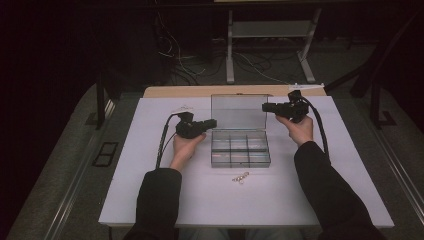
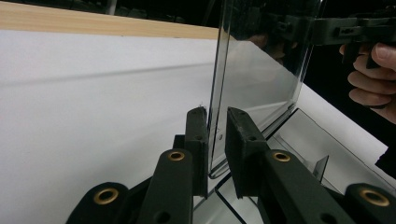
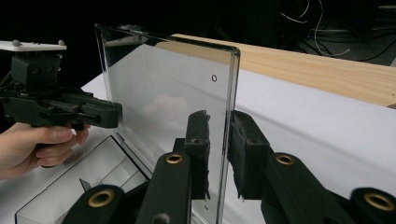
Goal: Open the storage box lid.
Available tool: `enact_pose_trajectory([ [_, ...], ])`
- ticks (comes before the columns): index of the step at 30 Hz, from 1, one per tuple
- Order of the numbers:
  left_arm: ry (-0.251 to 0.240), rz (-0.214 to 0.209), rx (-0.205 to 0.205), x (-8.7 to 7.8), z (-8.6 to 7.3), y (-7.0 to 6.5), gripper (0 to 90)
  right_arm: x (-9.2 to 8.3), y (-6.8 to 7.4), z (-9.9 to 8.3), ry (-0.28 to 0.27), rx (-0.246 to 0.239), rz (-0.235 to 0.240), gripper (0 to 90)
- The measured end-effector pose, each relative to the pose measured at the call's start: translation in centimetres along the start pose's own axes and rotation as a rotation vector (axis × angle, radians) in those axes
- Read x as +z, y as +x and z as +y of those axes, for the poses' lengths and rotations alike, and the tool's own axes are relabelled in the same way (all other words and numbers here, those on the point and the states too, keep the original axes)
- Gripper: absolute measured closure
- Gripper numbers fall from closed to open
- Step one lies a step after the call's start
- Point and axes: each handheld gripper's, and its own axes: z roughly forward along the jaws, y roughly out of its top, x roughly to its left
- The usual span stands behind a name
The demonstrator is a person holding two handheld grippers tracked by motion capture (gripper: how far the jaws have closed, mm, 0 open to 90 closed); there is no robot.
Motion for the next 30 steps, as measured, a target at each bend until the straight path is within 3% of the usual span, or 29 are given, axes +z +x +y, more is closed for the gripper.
enact_pose_trajectory([
  [13,-0.002,0.018,0.010,0.1,0.0,-0.1,79.8,0.1,-0.4,-0.5,0.001,0.037,0.022,72.9],
  [30,-0.003,0.018,-0.009,0.3,-0.2,0.1,79.0,1.1,-1.2,-2.3,0.040,0.070,0.035,72.6],
])
